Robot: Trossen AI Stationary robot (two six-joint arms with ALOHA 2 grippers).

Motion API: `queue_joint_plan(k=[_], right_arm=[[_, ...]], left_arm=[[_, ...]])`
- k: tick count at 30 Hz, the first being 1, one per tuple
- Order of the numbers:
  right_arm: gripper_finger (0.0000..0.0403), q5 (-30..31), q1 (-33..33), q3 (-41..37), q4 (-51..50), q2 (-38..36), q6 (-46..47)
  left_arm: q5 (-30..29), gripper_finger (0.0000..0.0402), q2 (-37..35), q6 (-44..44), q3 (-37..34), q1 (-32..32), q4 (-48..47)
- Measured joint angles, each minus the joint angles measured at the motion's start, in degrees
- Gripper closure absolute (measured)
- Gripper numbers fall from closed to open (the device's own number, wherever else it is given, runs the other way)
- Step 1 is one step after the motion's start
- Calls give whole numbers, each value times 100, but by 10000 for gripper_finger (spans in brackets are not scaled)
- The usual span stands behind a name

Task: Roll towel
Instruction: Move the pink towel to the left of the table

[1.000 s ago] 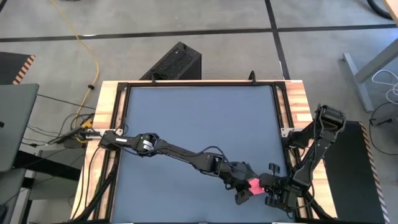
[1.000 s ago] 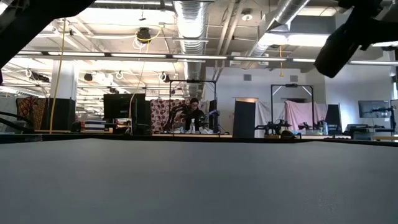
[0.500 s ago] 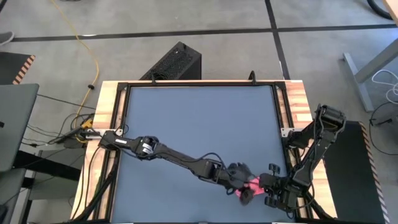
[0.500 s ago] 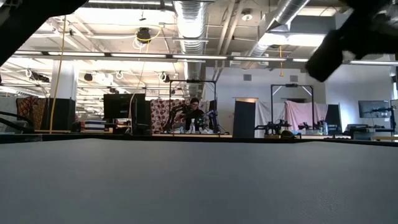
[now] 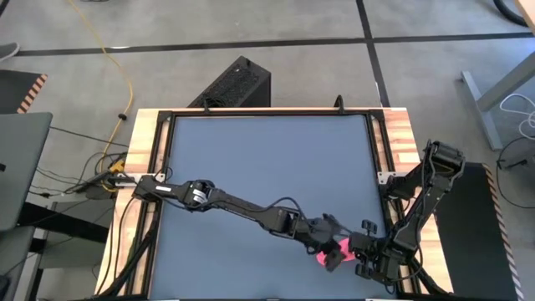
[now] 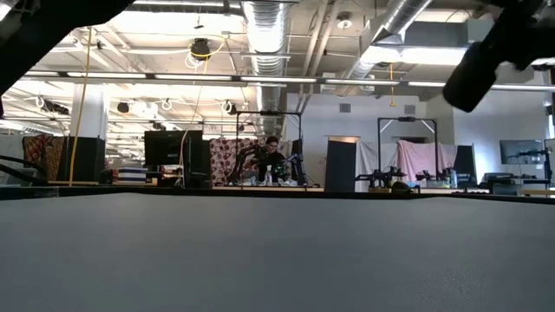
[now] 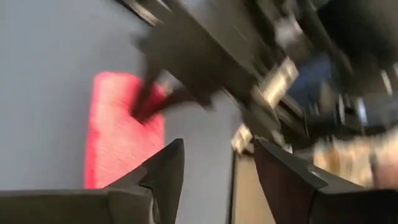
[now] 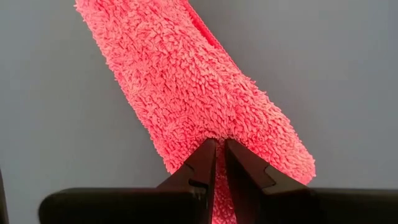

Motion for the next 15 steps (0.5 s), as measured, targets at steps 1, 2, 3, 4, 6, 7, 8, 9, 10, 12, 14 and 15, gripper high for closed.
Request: queue_joint_plan(k=[1,2,3,4,6,7,8,9,10,12,14,15], right_arm=[[337,0,0,0,1,0,-19],[337,0,0,0,-2,0,-22],[337,2,0,0,-5,0,-22],[337,2,0,0,-7,0,-22],[337,4,0,0,-17,0,-39],[337,7,0,0,-19,0,-38],[337,8,1,0,-20,0,-37],[337,11,0,0,-20,0,-40],[337,14,0,0,-20,0,-40],[337,24,2,0,-20,0,-40],[337,24,0,0,-20,0,-40],[337,24,2,0,-20,0,-40]], left_arm=[[183,221,0,220,0,-19,9],[343,224,0,403,0,-44,-8],[458,225,0,585,0,-62,-67],[530,226,0,718,0,-86,-210],[657,226,0,869,0,-122,-578],[754,224,0,905,0,-125,-799],[868,221,0,908,-4,-123,-966],[965,218,2,908,-38,-119,-1018],[1021,213,2,904,-82,-119,-983],[1068,204,2,783,-120,-117,-849],[979,194,4,689,-122,-117,-581],[835,188,4,635,-122,-117,-448]])
